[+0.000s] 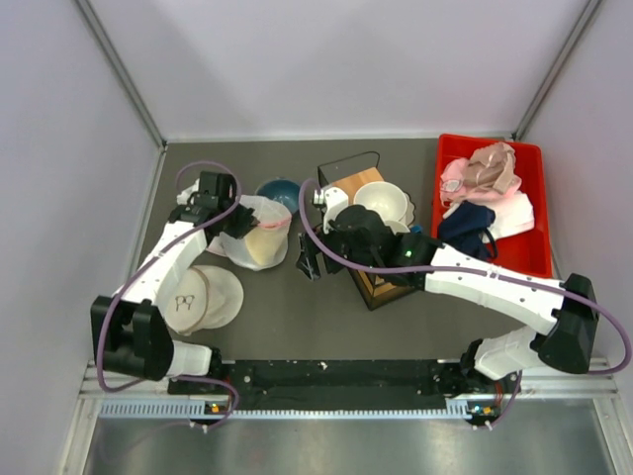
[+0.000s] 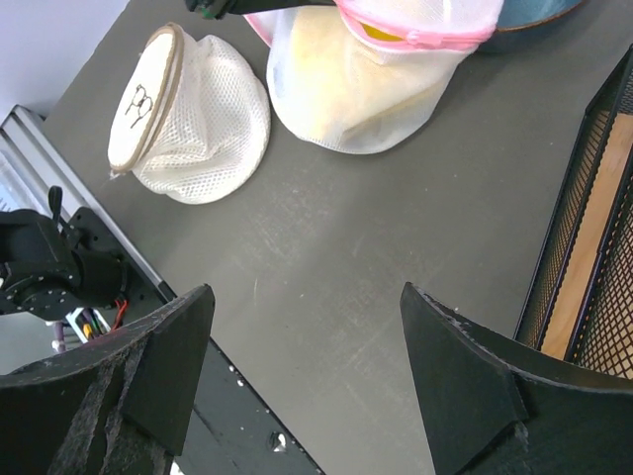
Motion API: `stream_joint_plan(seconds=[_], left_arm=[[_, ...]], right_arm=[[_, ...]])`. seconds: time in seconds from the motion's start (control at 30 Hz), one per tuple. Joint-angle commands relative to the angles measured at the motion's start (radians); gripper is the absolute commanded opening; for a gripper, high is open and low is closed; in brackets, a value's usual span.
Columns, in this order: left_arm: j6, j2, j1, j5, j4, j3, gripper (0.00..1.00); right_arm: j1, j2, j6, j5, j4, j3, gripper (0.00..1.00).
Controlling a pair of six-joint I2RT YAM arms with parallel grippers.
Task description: Unzip the laundry bag and remove the bra
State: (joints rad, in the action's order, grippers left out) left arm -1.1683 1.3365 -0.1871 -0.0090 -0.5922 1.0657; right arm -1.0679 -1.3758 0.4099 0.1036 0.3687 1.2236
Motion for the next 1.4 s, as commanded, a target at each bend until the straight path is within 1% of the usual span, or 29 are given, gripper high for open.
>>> stream_joint_plan(seconds=[0.0, 0.03, 0.07, 0.1, 0.13, 0.17, 0.2, 0.23, 0.27, 0.3, 0.33, 0.37, 0.4, 0.43, 0.5, 0.6, 0.63, 0.7, 0.87, 1.03, 1.17, 1.27, 1.3, 1.33, 1.37], left_arm=[[0.103, 0.065, 0.006, 0.050, 0.026, 0.065, 0.00], [0.139, 0.067, 0.009, 0.104, 0.028, 0.065, 0.00], [0.181, 0.059, 0.015, 0.139, 0.029, 0.068, 0.00], [0.284, 0.049, 0.018, 0.165, 0.034, 0.065, 0.00], [0.341, 0.038, 0.021, 0.238, 0.034, 0.062, 0.00], [0.408, 0.014, 0.024, 0.277, 0.037, 0.060, 0.00], [0.515, 0.000, 0.028, 0.297, 0.016, 0.066, 0.00], [0.568, -0.017, 0.031, 0.319, 0.002, 0.066, 0.00], [0.623, -0.046, 0.043, 0.396, 0.011, 0.063, 0.00], [0.704, -0.062, 0.051, 0.432, 0.009, 0.059, 0.00], [0.737, -0.072, 0.067, 0.463, 0.014, 0.056, 0.00], [0.768, -0.092, 0.077, 0.527, 0.022, 0.056, 0.00], [0.823, -0.097, 0.083, 0.553, 0.022, 0.062, 0.00], [0.853, -0.102, 0.092, 0.573, 0.014, 0.071, 0.00], [0.903, -0.111, 0.098, 0.564, -0.018, 0.095, 0.00], [0.927, -0.111, 0.101, 0.602, -0.038, 0.109, 0.00], [0.924, -0.108, 0.101, 0.606, -0.038, 0.109, 0.00], [0.915, -0.105, 0.101, 0.618, -0.038, 0.106, 0.00], [0.909, -0.103, 0.106, 0.642, -0.049, 0.111, 0.00], [0.903, -0.094, 0.113, 0.681, -0.049, 0.117, 0.00], [0.898, -0.085, 0.117, 0.699, -0.050, 0.120, 0.00], [0.895, -0.086, 0.120, 0.705, -0.050, 0.117, 0.00], [0.897, -0.088, 0.121, 0.707, -0.049, 0.114, 0.00], [0.897, -0.089, 0.121, 0.708, -0.050, 0.114, 0.00], [0.895, -0.091, 0.123, 0.710, -0.049, 0.111, 0.00]], right_arm=[[0.010, 0.026, 0.007, -0.001, -0.005, 0.008, 0.80], [0.011, 0.024, 0.003, -0.005, -0.004, 0.011, 0.84], [0.010, 0.017, -0.005, -0.018, 0.002, 0.023, 0.94], [0.009, 0.011, -0.008, -0.021, 0.010, 0.031, 0.97], [0.009, 0.003, -0.016, -0.024, 0.022, 0.039, 0.99], [0.009, -0.008, -0.017, -0.033, 0.026, 0.048, 0.99], [0.009, -0.015, -0.020, -0.038, 0.026, 0.053, 0.99], [0.009, -0.023, -0.022, -0.050, 0.024, 0.057, 0.99], [0.009, -0.031, -0.022, -0.074, 0.024, 0.066, 0.99], [0.009, -0.063, -0.020, -0.088, 0.024, 0.074, 0.99], [0.009, -0.078, -0.019, -0.099, 0.024, 0.085, 0.99], [0.009, -0.097, -0.019, -0.148, 0.024, 0.108, 0.99], [0.009, -0.126, -0.017, -0.162, 0.022, 0.117, 0.99], [0.011, -0.143, -0.005, -0.172, 0.024, 0.128, 0.99], [0.009, -0.164, 0.012, -0.179, 0.022, 0.148, 0.98], [0.009, -0.193, 0.055, -0.176, -0.036, 0.143, 0.95], [0.009, -0.209, 0.070, -0.176, -0.049, 0.145, 0.90], [0.009, -0.223, 0.087, -0.160, -0.101, 0.140, 0.87], [0.011, -0.278, 0.144, -0.058, -0.198, 0.134, 0.86], [0.011, -0.331, 0.188, -0.009, -0.278, 0.145, 0.85], [0.011, -0.351, 0.175, 0.048, -0.292, 0.159, 0.81], [0.011, -0.362, 0.164, 0.064, -0.307, 0.155, 0.78], [0.011, -0.364, 0.164, 0.059, -0.318, 0.154, 0.76], [0.011, -0.364, 0.164, 0.056, -0.329, 0.151, 0.72], [0.011, -0.364, 0.162, 0.053, -0.336, 0.146, 0.71]])
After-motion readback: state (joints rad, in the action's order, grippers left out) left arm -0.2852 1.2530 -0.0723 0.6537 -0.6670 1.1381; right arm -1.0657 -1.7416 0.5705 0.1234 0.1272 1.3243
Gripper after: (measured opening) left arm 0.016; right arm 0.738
